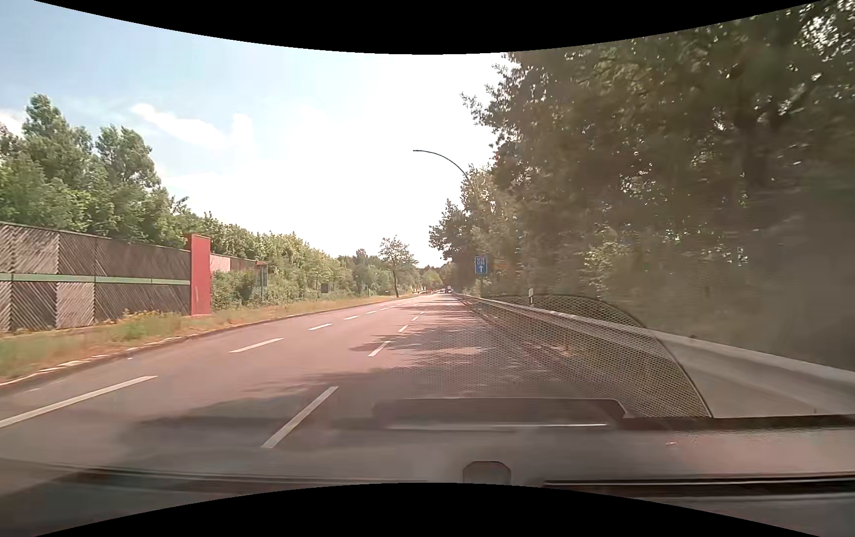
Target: Follow the waypoints while adhering to traffic rules and regulations
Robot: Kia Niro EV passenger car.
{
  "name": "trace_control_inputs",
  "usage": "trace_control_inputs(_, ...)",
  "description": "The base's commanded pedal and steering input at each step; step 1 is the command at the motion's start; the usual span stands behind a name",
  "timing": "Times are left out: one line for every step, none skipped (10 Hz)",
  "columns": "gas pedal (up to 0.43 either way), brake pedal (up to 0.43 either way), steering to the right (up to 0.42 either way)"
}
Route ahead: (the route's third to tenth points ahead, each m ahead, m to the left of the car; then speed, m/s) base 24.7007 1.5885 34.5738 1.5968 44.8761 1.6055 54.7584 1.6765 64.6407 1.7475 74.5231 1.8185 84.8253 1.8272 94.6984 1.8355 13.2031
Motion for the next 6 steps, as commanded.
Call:
trace_control_inputs(0.138,0.0,-0.002)
trace_control_inputs(0.118,0.0,-0.003)
trace_control_inputs(0.118,0.0,-0.002)
trace_control_inputs(0.118,0.0,-0.003)
trace_control_inputs(0.118,0.0,-0.003)
trace_control_inputs(0.118,0.0,-0.003)
